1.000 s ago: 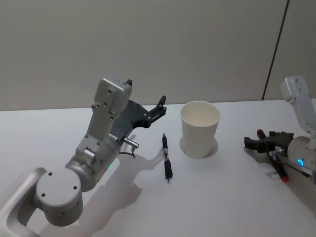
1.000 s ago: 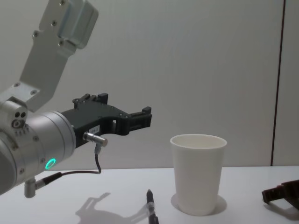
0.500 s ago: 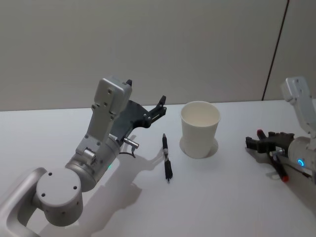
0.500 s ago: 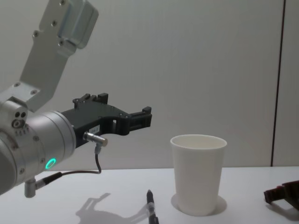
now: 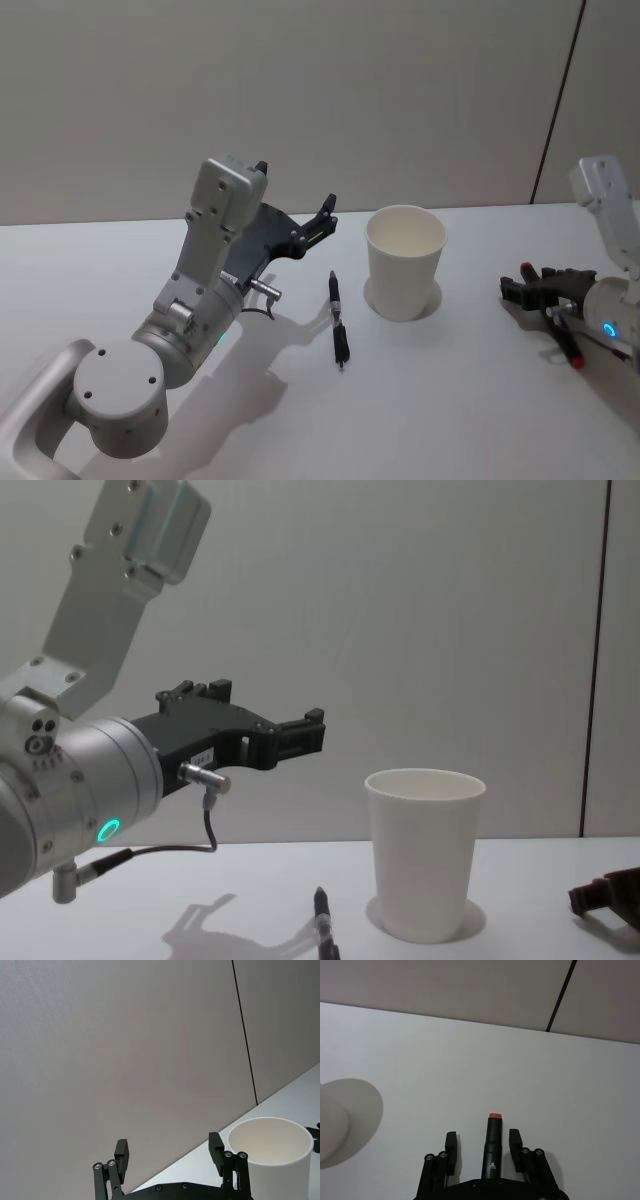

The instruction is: Place the pen into the pen holder.

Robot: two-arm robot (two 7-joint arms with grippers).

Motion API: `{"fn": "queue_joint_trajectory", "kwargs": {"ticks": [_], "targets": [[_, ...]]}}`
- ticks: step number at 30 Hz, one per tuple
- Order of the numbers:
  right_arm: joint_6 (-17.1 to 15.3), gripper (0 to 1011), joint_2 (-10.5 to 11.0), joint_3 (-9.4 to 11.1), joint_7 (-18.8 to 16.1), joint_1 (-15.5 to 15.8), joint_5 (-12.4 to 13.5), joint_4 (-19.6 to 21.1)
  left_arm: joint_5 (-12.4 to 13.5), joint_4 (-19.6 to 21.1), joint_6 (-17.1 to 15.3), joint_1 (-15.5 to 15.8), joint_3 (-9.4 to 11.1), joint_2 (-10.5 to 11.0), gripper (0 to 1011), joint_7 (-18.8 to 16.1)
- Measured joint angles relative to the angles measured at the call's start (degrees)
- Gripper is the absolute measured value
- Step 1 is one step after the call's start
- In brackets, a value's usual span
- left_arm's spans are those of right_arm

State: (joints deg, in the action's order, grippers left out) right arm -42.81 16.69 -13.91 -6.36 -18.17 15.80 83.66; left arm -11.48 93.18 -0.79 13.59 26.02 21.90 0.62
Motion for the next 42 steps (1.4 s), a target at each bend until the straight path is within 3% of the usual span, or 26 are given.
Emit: {"fn": "queue_joint_trajectory", "kwargs": {"ticks": [42], "targets": [[0.00, 356, 0.00, -0.01, 0.00, 0.04, -0.01, -0.03, 0.00, 0.00, 0.00, 0.00, 0.00, 0.00, 1003, 0.00]]}}
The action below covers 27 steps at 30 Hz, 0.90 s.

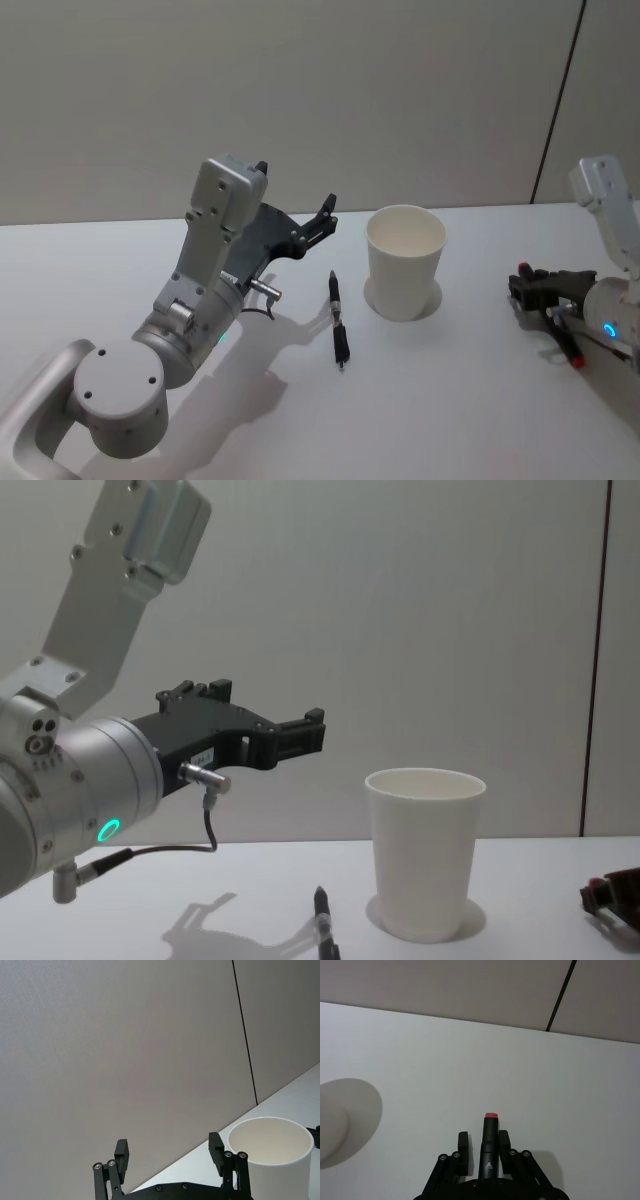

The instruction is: Place the pen into the pen holder.

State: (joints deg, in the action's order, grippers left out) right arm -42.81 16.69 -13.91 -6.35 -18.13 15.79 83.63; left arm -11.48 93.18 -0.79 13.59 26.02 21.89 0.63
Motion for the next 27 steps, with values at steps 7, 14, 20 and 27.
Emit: {"fn": "queue_joint_trajectory", "kwargs": {"ticks": [7, 14, 20, 27], "targets": [[-0.01, 309, 0.00, 0.00, 0.00, 0.00, 0.00, 0.00, 0.00, 0.00, 0.00, 0.00, 0.00, 0.00, 1003, 0.00], [-0.03, 264, 0.00, 0.00, 0.00, 0.00, 0.00, 0.00, 0.00, 0.00, 0.00, 0.00, 0.00, 0.00, 1003, 0.00], [-0.05, 225, 0.00, 0.00, 0.00, 0.00, 0.00, 0.00, 0.00, 0.00, 0.00, 0.00, 0.00, 0.00, 1004, -0.01], [-0.08, 190, 0.00, -0.01, -0.10, -0.03, -0.07, -0.02, 0.00, 0.00, 0.00, 0.00, 0.00, 0.00, 1003, 0.00]]}}
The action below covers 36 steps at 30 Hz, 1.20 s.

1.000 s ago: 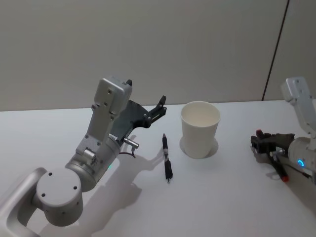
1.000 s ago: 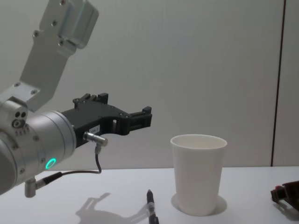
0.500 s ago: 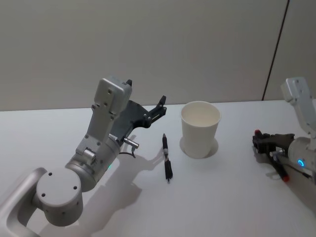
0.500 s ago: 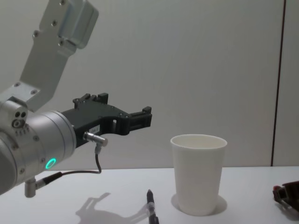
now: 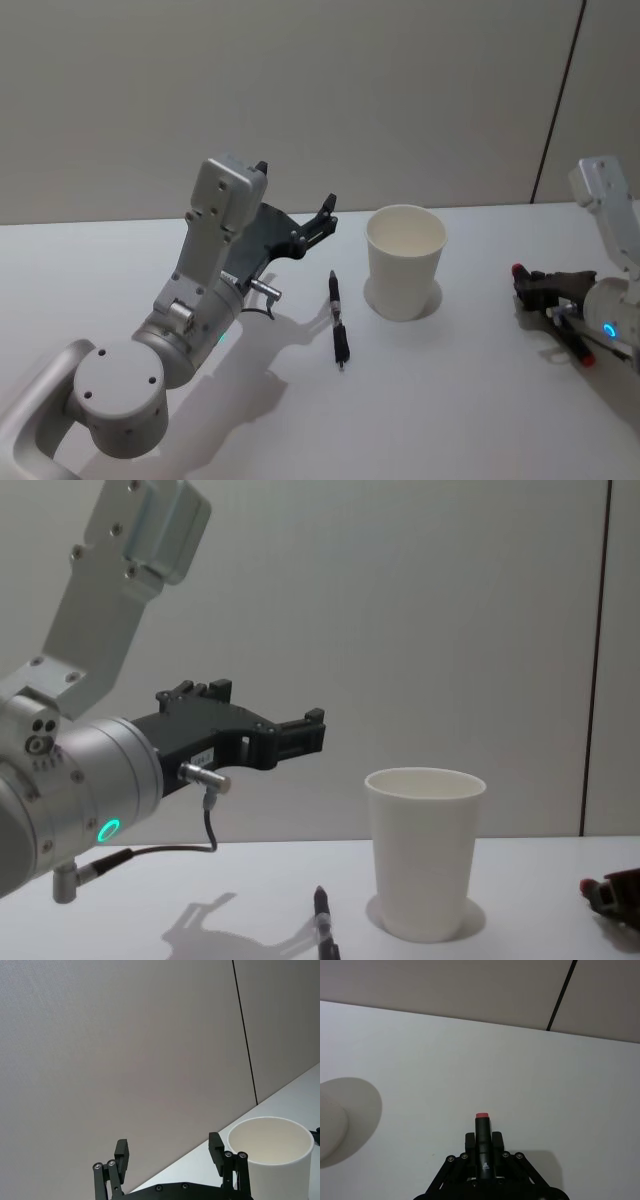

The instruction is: Place the pen into the pen holder.

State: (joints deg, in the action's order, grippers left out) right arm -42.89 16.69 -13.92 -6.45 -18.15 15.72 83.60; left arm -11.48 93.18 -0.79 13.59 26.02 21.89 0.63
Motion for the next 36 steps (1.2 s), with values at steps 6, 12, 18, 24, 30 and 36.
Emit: {"fn": "queue_joint_trajectory", "kwargs": {"ticks": [6, 12, 18, 24, 30, 36], "targets": [[0.53, 185, -0.02, -0.28, -1.20, -0.52, -1.46, -0.50, 0.00, 0.00, 0.00, 0.00, 0.00, 0.00, 1003, 0.00], [2.56, 185, -0.18, -0.62, -2.35, -1.54, -3.57, -1.04, 0.00, 0.00, 0.00, 0.00, 0.00, 0.00, 1004, 0.00], [5.36, 185, -0.52, -0.69, -3.02, -2.90, -5.16, -0.89, 0.00, 0.00, 0.00, 0.00, 0.00, 0.00, 1003, 0.00], [8.13, 185, -0.87, -0.70, -3.19, -4.04, -6.34, -0.37, 0.00, 0.00, 0.00, 0.00, 0.00, 0.00, 1003, 0.00], [11.80, 185, -1.36, -0.61, -3.13, -5.44, -7.46, 0.55, 0.00, 0.00, 0.00, 0.00, 0.00, 0.00, 1004, 0.00], [14.85, 185, -1.72, -0.40, -2.67, -6.33, -7.81, 1.40, 0.00, 0.00, 0.00, 0.00, 0.00, 0.00, 1003, 0.00]]}}
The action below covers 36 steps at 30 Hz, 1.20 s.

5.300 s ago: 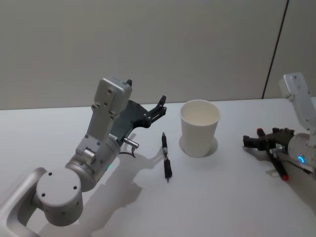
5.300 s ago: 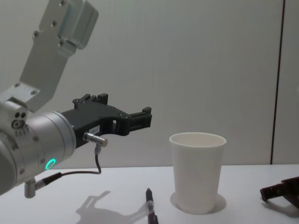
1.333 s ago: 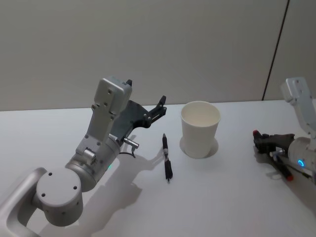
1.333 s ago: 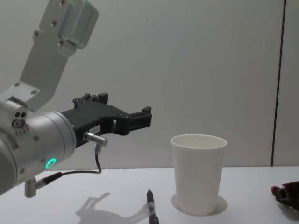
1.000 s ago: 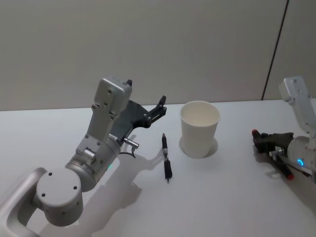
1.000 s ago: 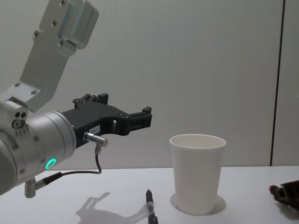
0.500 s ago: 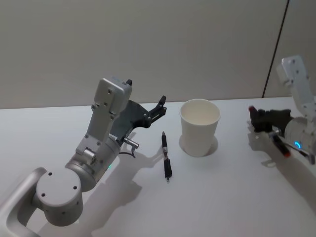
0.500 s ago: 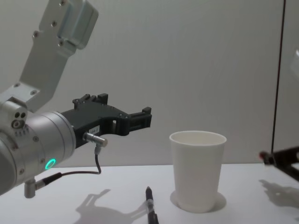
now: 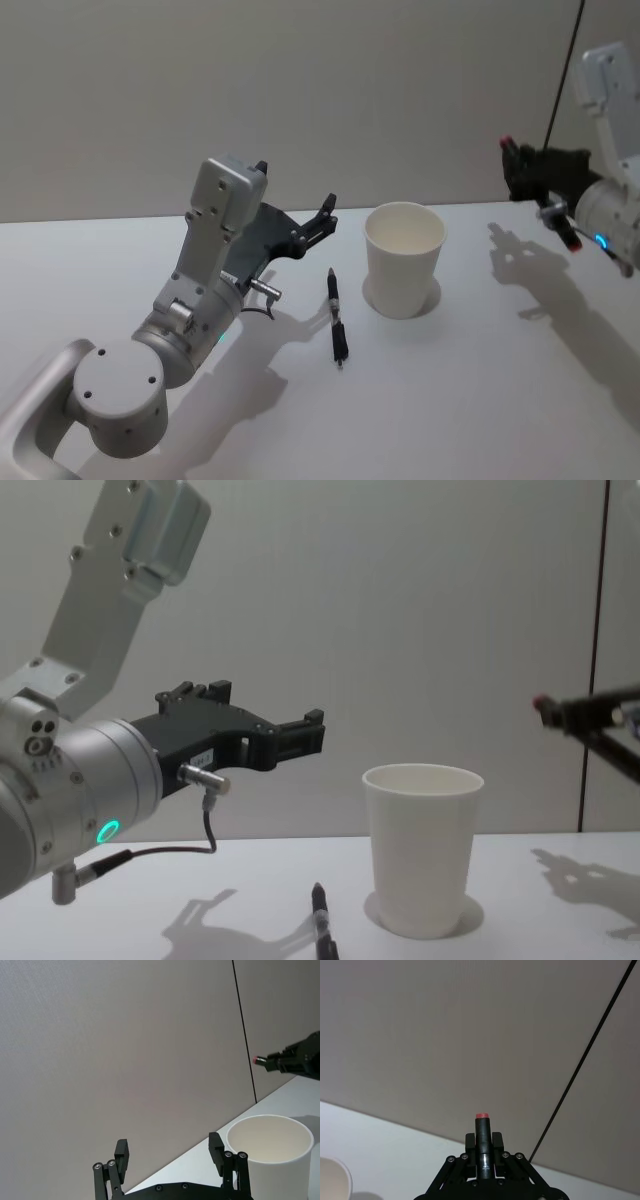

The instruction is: Place the pen into the pen holder.

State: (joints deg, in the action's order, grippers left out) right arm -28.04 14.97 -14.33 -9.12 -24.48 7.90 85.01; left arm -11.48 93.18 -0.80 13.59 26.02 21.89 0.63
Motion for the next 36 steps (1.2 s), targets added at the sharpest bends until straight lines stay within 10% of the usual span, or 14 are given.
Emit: {"fn": "queue_joint_trajectory", "kwargs": {"ticks": [20, 36], "targets": [[12.68, 185, -1.49, 0.69, 1.89, -2.81, -0.06, 2.20, 0.00, 0.00, 0.00, 0.00, 0.00, 0.00, 1003, 0.00], [17.53, 185, -3.23, -2.91, -2.70, -1.23, -4.21, 1.52, 0.00, 0.00, 0.00, 0.00, 0.00, 0.00, 1003, 0.00]]}}
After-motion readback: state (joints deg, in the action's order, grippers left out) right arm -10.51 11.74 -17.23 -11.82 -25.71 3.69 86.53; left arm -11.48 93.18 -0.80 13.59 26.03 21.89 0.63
